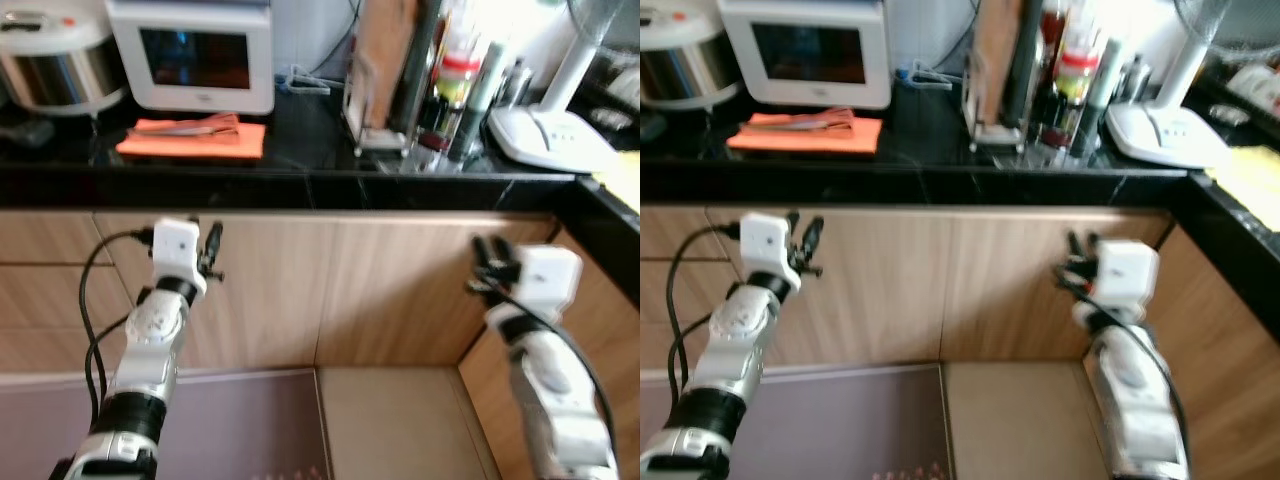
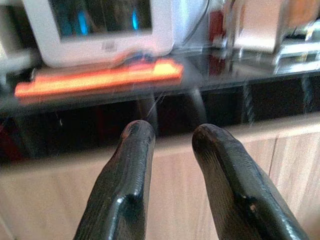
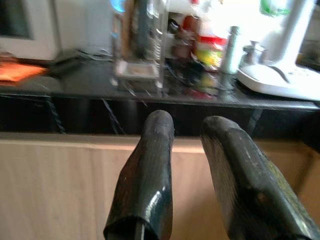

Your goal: Kitchen organization

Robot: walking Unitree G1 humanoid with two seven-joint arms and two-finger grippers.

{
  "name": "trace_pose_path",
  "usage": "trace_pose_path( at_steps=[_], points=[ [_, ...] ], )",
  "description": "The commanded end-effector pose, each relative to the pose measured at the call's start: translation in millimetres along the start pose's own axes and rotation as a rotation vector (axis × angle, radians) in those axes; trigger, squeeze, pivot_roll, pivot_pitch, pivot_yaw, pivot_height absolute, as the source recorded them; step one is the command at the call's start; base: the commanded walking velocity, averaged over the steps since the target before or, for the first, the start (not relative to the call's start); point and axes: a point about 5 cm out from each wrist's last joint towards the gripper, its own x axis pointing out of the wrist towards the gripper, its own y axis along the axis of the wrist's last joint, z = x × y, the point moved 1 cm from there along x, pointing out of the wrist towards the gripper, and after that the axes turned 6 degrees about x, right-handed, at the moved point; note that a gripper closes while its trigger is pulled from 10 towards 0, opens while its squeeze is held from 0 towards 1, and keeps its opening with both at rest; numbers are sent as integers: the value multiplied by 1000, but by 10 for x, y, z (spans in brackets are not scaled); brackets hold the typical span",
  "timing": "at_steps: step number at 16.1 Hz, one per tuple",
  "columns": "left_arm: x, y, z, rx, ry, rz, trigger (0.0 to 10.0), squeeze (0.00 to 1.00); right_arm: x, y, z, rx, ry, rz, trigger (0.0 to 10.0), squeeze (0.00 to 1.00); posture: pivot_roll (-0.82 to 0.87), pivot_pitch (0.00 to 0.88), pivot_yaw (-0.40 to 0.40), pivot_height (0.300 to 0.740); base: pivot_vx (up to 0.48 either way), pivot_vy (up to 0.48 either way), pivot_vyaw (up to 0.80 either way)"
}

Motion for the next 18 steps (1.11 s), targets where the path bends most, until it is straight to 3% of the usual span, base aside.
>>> trace_pose_path(
  at_steps=[1,2,3,4,5,7,8,9,11,13,15,18],
  points=[
    [-15,-80,-95,9,13,-35,10000,0,3,-108,29,21,-19,-39,10000,0,141,0,-91,740,0,360,0],
    [-65,-233,-105,-2,23,-98,10000,0,-40,-351,112,51,-53,-122,10000,0,148,0,-94,740,0,322,0],
    [-90,-296,-99,-1,20,-125,10000,0,-61,-448,143,61,-70,-156,10000,0,148,0,-94,740,0,322,0],
    [-167,-482,-68,1,9,-202,10000,0,-129,-765,193,80,-89,-274,10000,0,160,0,-101,740,0,319,0],
    [-219,-579,-36,6,-7,-247,10000,0,-186,-941,212,55,-101,-349,10000,0,163,0,-102,740,0,322,0],
    [-493,-960,63,10,-55,-432,10000,0,-489,-1466,257,72,-156,-576,10000,0,167,0,-104,740,0,319,0],
    [-584,-1066,109,0,-77,-492,10000,0,-596,-1585,272,54,-178,-635,10000,0,169,0,-105,740,0,315,0],
    [-734,-1214,187,5,-107,-577,10000,0,-771,-1751,257,94,-207,-714,10000,0,167,0,-105,740,0,304,0],
    [-814,-1285,231,9,-123,-618,10000,0,-868,-1841,235,98,-207,-761,10000,0,165,0,-103,740,0,302,0],
    [-1030,-1454,321,14,-141,-725,10000,0,-1133,-2047,167,171,-245,-871,10000,0,169,0,-102,740,0,296,0],
    [-1129,-1521,363,26,-161,-773,10000,0,-1299,-2133,185,221,-292,-919,10000,0,172,0,-96,740,0,276,0],
    [-1197,-1562,347,29,-157,-800,10000,0,-1381,-2170,196,247,-312,-940,10000,0,186,0,-80,740,0,269,0]
  ],
)
